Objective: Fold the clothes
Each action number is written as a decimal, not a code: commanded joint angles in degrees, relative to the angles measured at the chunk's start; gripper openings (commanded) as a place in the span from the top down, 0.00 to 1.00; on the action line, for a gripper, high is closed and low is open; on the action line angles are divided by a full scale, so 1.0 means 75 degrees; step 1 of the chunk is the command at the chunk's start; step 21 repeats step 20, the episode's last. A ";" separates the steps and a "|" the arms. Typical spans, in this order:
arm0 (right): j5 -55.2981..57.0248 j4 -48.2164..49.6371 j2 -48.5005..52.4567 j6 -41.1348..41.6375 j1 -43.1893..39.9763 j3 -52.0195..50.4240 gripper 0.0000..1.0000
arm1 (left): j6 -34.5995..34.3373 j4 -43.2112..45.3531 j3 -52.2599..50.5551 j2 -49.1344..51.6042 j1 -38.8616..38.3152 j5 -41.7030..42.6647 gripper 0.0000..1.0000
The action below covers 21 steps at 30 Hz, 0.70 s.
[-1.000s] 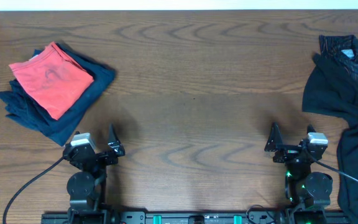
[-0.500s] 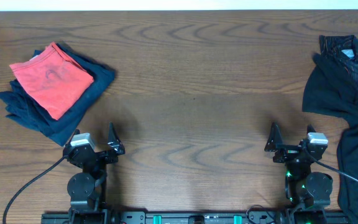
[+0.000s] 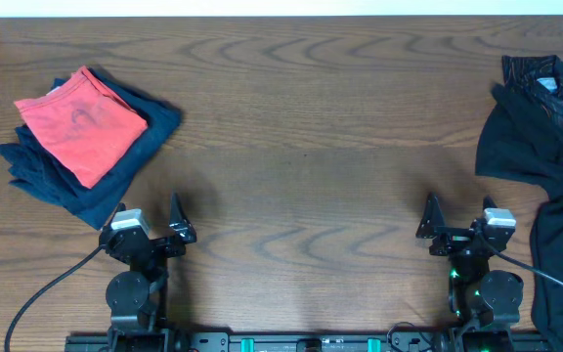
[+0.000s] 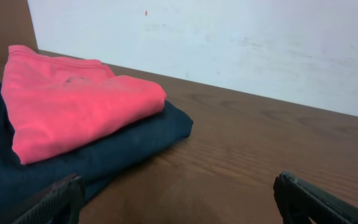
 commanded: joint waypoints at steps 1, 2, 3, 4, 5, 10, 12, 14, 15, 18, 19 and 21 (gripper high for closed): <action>0.0023 -0.0035 -0.0017 -0.0061 -0.0052 -0.0003 0.01 | 0.0017 -0.0099 -0.0256 -0.0041 0.0006 -0.0067 0.02; 0.0023 -0.0035 -0.0017 -0.0061 -0.0052 0.0000 0.01 | 0.0017 -0.0099 -0.0256 -0.0041 0.0003 -0.0067 0.02; 0.0023 -0.0035 -0.0017 -0.0061 -0.0052 -0.0003 0.01 | 0.0017 -0.0099 -0.0256 -0.0041 0.0006 -0.0067 0.02; 0.0023 -0.0035 -0.0017 -0.0061 -0.0052 -0.0003 0.01 | 0.0017 -0.0099 -0.0256 -0.0041 0.0006 -0.0067 0.02; 0.0023 -0.0035 -0.0017 -0.0061 -0.0052 -0.0003 0.01 | 0.0017 -0.0099 -0.0256 -0.0041 0.0003 -0.0067 0.02; 0.0023 -0.0035 -0.0017 -0.0061 -0.0052 -0.0003 0.01 | 0.0017 -0.0099 -0.0256 -0.0041 0.0006 -0.0067 0.02; 0.0020 -0.0035 -0.0017 -0.0061 -0.0052 -0.0003 0.01 | 0.0017 -0.0099 -0.0256 -0.0041 0.0003 -0.0067 0.02; 0.0023 -0.0035 -0.0017 -0.0061 -0.0052 -0.0003 0.01 | 0.0017 -0.0099 -0.0256 -0.0041 0.0006 -0.0067 0.02; 0.0023 -0.0035 -0.0017 -0.0061 -0.0052 -0.0003 0.01 | 0.0017 -0.0099 -0.0256 -0.0041 0.0003 -0.0067 0.02; 0.0023 -0.0035 -0.0017 -0.0061 -0.0052 -0.0003 0.01 | 0.0017 -0.0099 -0.0256 -0.0041 0.0003 -0.0067 0.02; 0.0023 -0.0035 -0.0017 -0.0061 -0.0052 -0.0003 0.01 | 0.0017 -0.0099 -0.0256 -0.0041 0.0006 -0.0067 0.02; 0.0023 -0.0035 -0.0017 -0.0061 -0.0052 -0.0003 0.01 | 0.0017 -0.0099 -0.0256 -0.0041 0.0006 -0.0067 0.02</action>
